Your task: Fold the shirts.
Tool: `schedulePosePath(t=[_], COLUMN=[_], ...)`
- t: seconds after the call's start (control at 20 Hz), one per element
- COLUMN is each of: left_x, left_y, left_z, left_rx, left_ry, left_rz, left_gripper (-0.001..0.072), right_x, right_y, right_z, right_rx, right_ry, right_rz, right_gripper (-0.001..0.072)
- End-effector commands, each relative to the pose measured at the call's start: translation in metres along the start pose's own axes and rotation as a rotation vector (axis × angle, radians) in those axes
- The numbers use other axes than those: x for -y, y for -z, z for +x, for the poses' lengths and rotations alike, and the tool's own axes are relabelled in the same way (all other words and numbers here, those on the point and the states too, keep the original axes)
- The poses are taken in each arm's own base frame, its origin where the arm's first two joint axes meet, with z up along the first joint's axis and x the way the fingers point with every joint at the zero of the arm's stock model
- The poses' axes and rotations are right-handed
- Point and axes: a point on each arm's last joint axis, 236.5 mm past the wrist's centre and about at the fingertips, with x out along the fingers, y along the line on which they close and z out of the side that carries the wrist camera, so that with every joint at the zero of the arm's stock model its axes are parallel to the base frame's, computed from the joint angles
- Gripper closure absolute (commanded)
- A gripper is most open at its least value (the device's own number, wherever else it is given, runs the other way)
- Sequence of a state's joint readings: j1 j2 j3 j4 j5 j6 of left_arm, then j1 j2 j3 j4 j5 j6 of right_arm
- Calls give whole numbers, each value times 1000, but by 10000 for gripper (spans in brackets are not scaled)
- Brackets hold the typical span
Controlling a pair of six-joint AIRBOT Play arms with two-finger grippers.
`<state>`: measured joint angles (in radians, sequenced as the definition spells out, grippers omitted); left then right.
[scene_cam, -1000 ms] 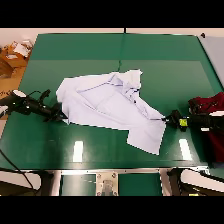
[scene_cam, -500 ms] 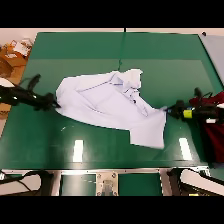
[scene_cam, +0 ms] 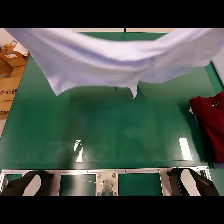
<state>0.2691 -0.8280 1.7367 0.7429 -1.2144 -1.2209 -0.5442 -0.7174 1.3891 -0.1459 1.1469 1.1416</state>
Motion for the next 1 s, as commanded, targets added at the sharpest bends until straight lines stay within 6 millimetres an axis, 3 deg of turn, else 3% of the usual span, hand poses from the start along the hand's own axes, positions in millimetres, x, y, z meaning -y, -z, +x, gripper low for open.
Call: schedulePosePath(t=[0.0,0.1,0.15,0.25,0.35,0.5,0.55,0.65,0.8,0.95], left_x=[92,109,107,89,57,1,-20,-52,-93,-151], left_y=[-99,-111,-114,-108,-90,-37,-10,50,159,276], left_z=[-103,-125,-128,-121,-100,-43,-19,32,106,155], left_rx=[355,406,413,379,296,97,17,-134,-328,-482], left_ry=[-7,-28,-49,-100,-150,-162,-151,-85,37,-25], left_rz=[239,301,306,279,230,103,39,-103,-333,-543], left_gripper=[681,681,682,682,681,681,681,681,681,681], right_x=[-124,-156,-162,-155,-122,-25,15,106,213,306], right_y=[-82,-106,-114,-122,-115,-79,-61,-4,115,225], right_z=[-48,-72,-80,-86,-75,-47,-38,-20,9,25], right_rx=[345,490,543,583,517,347,293,165,-68,-231], right_ry=[-43,-42,-26,27,121,237,270,340,415,549], right_rz=[-238,-292,-309,-338,-367,-246,-168,21,213,377], right_gripper=[692,693,693,693,693,693,693,693,692,693])
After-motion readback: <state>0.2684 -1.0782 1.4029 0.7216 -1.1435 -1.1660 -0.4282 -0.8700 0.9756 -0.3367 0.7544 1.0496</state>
